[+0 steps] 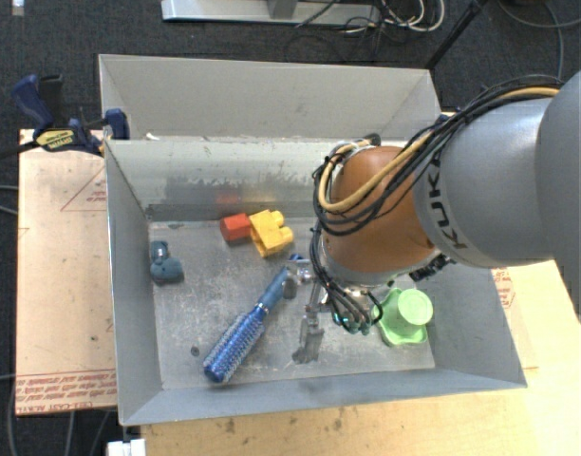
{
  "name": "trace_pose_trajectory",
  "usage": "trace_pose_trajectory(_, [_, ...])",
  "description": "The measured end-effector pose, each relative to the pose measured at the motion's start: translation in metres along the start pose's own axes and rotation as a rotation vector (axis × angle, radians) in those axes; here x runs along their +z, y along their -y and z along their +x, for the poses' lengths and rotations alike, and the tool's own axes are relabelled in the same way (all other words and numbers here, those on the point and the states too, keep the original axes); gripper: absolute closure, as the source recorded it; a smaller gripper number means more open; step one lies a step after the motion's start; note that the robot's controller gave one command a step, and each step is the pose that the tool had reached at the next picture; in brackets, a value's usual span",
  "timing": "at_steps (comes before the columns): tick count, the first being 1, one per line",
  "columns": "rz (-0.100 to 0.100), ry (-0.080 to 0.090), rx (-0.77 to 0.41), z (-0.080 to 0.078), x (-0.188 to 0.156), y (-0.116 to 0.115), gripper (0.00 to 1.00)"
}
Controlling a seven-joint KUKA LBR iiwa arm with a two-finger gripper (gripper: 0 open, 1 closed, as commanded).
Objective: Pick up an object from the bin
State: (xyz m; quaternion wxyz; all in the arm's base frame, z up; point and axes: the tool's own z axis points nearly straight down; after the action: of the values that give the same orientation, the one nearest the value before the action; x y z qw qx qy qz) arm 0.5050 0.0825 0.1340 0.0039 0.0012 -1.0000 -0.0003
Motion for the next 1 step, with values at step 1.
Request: trace_pose_trajectory(1, [-0.002,0.012,-0.199,0.0110,0.0590,-0.0647,0.00])
